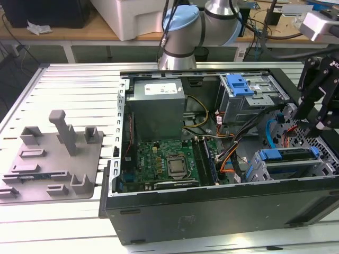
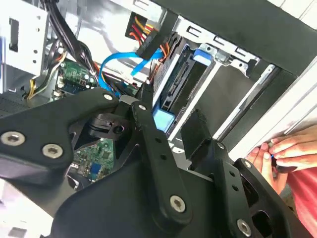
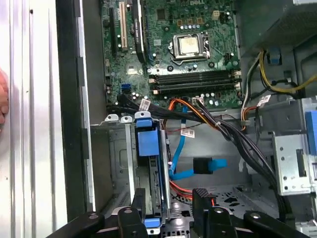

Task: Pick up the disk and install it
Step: 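Insert the first disk wire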

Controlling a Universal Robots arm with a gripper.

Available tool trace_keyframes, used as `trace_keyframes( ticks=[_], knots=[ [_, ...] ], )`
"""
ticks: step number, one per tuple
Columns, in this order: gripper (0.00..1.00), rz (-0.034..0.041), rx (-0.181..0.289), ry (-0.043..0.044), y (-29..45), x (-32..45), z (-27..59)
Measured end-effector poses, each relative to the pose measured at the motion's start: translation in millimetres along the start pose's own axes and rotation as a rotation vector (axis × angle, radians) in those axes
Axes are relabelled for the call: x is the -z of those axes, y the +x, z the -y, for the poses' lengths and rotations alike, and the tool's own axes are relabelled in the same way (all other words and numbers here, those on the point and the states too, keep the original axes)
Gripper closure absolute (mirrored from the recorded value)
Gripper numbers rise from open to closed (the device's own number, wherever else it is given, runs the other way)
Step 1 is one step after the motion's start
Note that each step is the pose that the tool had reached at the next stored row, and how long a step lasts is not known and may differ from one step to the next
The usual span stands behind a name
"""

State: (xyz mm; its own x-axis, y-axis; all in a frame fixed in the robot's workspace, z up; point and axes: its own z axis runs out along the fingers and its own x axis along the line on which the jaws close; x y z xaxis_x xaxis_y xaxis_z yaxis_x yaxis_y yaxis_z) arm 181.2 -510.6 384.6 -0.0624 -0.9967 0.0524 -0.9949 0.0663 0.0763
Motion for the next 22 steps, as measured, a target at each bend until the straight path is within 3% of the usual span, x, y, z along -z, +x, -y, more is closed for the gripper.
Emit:
trace_keyframes(
  ticks=[3, 11, 13, 14, 16, 19, 20, 22],
  knots=[
    [0.50, -0.0164, -0.043, -0.0008, -3.8, 0.4, 9.9],
    [0.50, -0.0108, -0.114, -0.0029, -5.7, -0.5, 16.9],
    [0.50, -0.0151, -0.126, 0.0000, -7.4, -0.7, 19.0],
    [0.50, -0.0197, -0.129, 0.0015, -8.4, -0.9, 19.4],
    [0.50, -0.0461, -0.133, 0.0062, -12.6, -1.2, 19.7],
    [0.50, -0.0787, -0.136, 0.0112, -18.8, -1.5, 19.5],
    [0.50, -0.0884, -0.137, 0.0129, -23.5, -1.4, 19.2],
    [0.50, -0.0999, -0.138, 0.0159, -38.7, -0.8, 18.2]
  ],
)
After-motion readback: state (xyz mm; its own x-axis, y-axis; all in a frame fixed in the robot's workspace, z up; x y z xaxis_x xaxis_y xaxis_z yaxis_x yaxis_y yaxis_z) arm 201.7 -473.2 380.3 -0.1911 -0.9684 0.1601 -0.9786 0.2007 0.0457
